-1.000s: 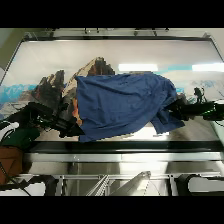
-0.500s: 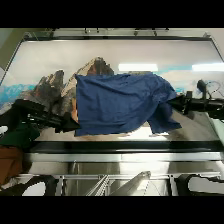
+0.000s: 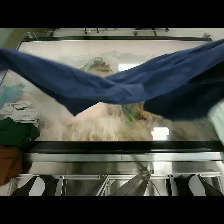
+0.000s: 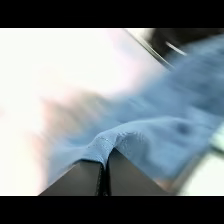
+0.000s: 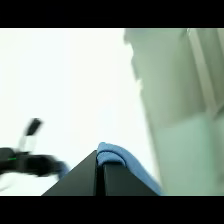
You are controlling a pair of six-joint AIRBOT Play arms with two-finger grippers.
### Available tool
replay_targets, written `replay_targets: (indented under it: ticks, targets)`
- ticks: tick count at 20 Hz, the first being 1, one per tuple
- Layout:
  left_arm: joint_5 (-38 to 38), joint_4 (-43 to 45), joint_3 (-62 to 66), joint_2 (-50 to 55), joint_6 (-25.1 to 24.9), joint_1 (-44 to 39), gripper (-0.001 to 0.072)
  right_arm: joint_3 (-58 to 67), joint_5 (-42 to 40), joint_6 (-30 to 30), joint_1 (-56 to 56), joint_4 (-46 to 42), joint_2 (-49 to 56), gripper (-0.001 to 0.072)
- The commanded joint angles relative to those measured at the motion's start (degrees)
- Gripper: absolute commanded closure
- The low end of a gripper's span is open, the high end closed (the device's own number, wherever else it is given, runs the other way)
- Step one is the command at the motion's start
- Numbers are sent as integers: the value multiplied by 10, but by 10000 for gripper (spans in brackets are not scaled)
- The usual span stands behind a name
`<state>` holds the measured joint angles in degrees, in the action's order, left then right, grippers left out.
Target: Fold the shirts.
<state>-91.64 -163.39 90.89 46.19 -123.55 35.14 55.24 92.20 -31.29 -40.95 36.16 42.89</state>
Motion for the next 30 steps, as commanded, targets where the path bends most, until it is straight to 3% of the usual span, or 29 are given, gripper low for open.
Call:
replay_targets:
  ticks: [1, 3, 5, 9, 12, 14, 17, 19, 25, 30]
  targets:
    - [67, -12, 251, 40, 31, 78, 680, 42, -193, 64, -72, 9, -126, 684]
    - [58, -11, 301, 108, 77, 63, 680, 62, -266, 19, -69, -157, -143, 684]
    - [27, -1, 252, 158, 92, 24, 680, 59, -285, -46, -33, -292, -123, 684]
    - [-48, 138, 110, 262, 92, -83, 680, 30, -286, -94, 97, -432, 16, 684]
    - [-18, 225, 8, 359, 76, -156, 680, 15, -318, -77, 199, -465, 176, 684]
    - [26, 233, -33, 437, 65, -174, 680, 15, -362, -75, 238, -462, 289, 684]
    - [48, 233, -24, 561, 55, -177, 680, 17, -397, -54, 253, -409, 439, 685]
    - [47, 231, 24, 629, 74, -176, 684, 30, -396, -38, 248, -357, 506, 685]
    - [14, 228, 184, 706, 134, -172, 685, 118, -315, -59, 207, -344, 548, 686]
    - [-35, 229, 173, 688, 168, -173, 685, 143, -164, -75, 157, -393, 549, 686]
